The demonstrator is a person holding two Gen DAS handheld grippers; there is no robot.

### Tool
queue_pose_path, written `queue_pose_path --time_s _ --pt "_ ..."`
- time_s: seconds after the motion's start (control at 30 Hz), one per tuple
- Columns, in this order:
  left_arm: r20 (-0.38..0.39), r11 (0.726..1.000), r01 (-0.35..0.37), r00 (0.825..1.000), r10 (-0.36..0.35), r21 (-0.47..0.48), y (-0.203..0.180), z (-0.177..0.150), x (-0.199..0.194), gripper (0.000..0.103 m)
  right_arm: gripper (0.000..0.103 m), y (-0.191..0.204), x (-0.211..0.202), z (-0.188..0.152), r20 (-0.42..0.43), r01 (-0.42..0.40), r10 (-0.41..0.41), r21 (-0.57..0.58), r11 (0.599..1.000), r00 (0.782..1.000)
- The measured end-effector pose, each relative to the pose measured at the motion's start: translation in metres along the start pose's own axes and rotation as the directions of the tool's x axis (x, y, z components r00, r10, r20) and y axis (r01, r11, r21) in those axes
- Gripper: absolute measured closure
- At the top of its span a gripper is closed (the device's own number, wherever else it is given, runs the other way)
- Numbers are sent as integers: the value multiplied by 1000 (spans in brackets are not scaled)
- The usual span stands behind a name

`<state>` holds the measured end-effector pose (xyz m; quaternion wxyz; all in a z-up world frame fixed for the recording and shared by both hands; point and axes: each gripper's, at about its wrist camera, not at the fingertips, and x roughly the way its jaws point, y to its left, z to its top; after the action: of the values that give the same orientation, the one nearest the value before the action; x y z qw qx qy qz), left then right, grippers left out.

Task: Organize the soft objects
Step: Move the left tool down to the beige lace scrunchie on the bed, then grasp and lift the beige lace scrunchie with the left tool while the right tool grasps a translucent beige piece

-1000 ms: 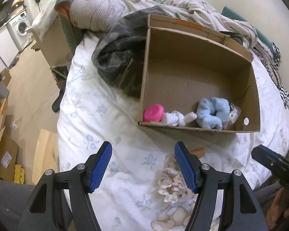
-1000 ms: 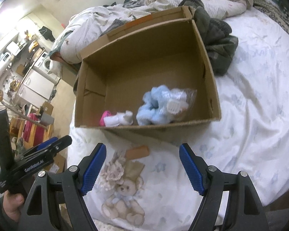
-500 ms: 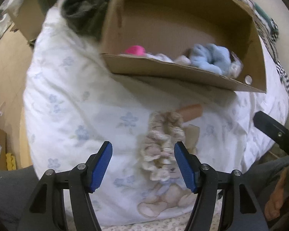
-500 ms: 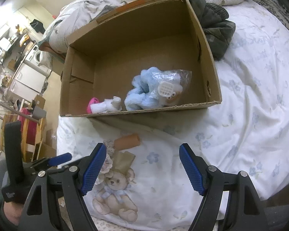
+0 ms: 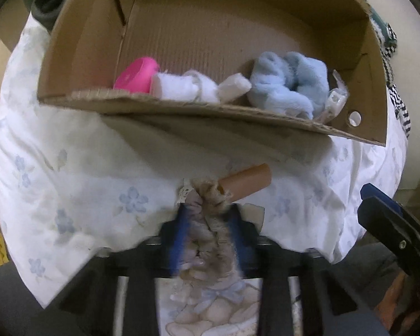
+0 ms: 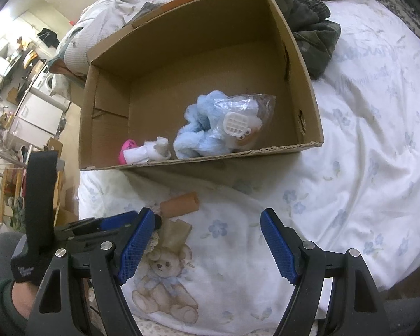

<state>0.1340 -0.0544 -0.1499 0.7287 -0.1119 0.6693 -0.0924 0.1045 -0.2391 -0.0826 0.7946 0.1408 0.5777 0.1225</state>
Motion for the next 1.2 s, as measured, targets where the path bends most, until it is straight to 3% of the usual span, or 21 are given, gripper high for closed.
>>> queue_pose_path --time_s 0.07,0.13,0.37,0.47,0.6,0.67,0.73,0.77,0.83,1.1,1.17,1.2 --pt "3 1000 10 1000 -10 5 0 -2 -1 84 20 -1 0 0 -1 -1 1 5 1000 1000" --pt "18 999 9 1000 -10 31 -3 -2 -6 97 20 -2 1 1 -4 0 0 9 1000 1000" --pt "147 996 85 986 -81 -25 8 -4 -56 99 20 1 5 1 -13 -2 2 -1 1000 1000" --pt "184 996 86 980 -79 -30 13 -7 -71 99 20 1 7 -1 -23 0 0 0 1000 1000" --pt "138 996 63 989 -53 -66 16 -8 -59 97 20 3 12 -2 -36 7 -7 0 1000 999" --pt "87 994 74 994 -67 -77 19 -7 -48 85 20 6 14 -1 -42 8 -8 -4 1000 999" --pt "57 997 34 998 -29 -74 22 -6 -38 61 20 6 15 -1 -45 10 -10 -9 1000 999" --pt "53 998 11 999 -7 -69 18 -3 -31 58 20 7 15 -1 -45 11 -11 -12 1000 999" --pt "27 998 -5 1000 6 -63 16 0 -19 58 20 7 15 -1 -44 11 -12 -12 1000 999" --pt "-42 994 73 996 -77 -81 10 8 11 58 20 2 13 1 -40 3 -2 7 1000 999" --pt "-36 997 60 997 -62 -49 5 7 11 72 20 2 13 1 -40 2 -2 8 1000 999" --pt "-34 998 46 998 -47 -33 3 6 11 84 20 2 13 1 -40 3 -2 7 1000 999"
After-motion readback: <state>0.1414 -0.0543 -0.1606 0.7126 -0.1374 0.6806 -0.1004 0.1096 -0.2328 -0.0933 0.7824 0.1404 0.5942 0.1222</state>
